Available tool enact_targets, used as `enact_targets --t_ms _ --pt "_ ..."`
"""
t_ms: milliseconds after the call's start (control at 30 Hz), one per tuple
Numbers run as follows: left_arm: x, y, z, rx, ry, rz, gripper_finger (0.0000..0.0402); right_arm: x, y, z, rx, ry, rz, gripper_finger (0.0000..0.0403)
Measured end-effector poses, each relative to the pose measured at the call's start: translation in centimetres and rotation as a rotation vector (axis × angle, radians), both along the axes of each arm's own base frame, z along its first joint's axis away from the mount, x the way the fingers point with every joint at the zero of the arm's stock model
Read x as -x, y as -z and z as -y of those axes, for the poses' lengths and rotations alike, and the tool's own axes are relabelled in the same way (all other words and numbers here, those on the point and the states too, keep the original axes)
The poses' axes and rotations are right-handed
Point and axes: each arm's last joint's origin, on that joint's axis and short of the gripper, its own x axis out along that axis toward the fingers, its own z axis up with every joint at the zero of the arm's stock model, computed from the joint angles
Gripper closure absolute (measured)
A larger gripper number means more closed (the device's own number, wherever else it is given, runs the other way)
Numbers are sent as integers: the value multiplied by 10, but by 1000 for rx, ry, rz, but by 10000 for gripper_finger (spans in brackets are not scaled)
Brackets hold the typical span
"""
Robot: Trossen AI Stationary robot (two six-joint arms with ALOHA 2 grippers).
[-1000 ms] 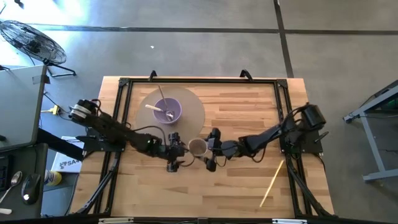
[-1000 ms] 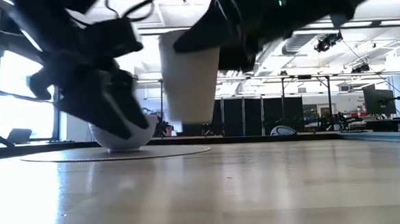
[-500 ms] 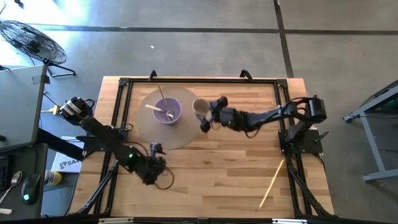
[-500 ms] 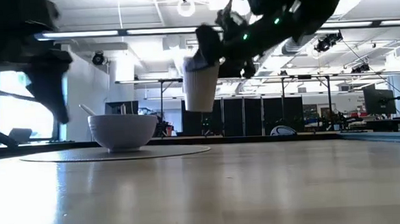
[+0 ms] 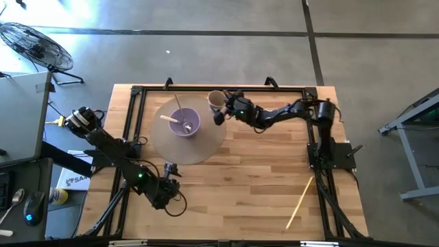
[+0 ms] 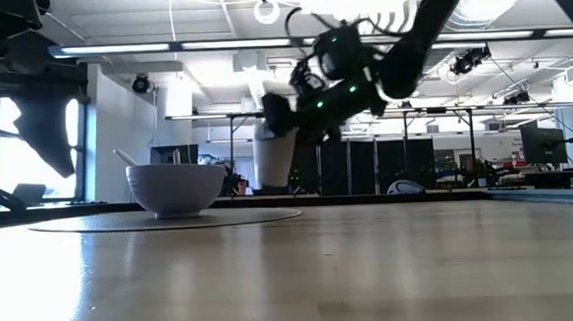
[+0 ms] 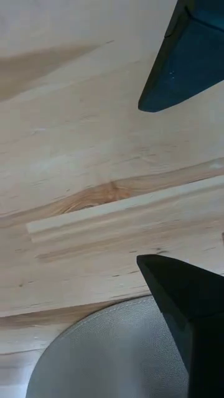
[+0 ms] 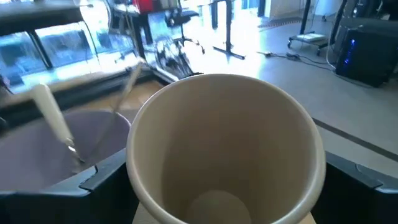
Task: Pick & Place Utensil
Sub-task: Put the white cup on the top right side of the gray placemat
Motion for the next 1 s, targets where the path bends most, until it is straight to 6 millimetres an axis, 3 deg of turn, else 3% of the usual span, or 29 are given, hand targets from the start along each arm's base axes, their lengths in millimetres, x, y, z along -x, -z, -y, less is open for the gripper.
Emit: enact_targets --t_ms 267,533,1000 --pt "0 0 0 6 -6 2 15 -24 15 25 -9 48 -45 49" --pt "0 0 0 14 -22 2 15 -25 25 22 -30 6 -153 29" --pt "0 0 0 16 -18 1 14 -24 24 23 -42 39 -131 4"
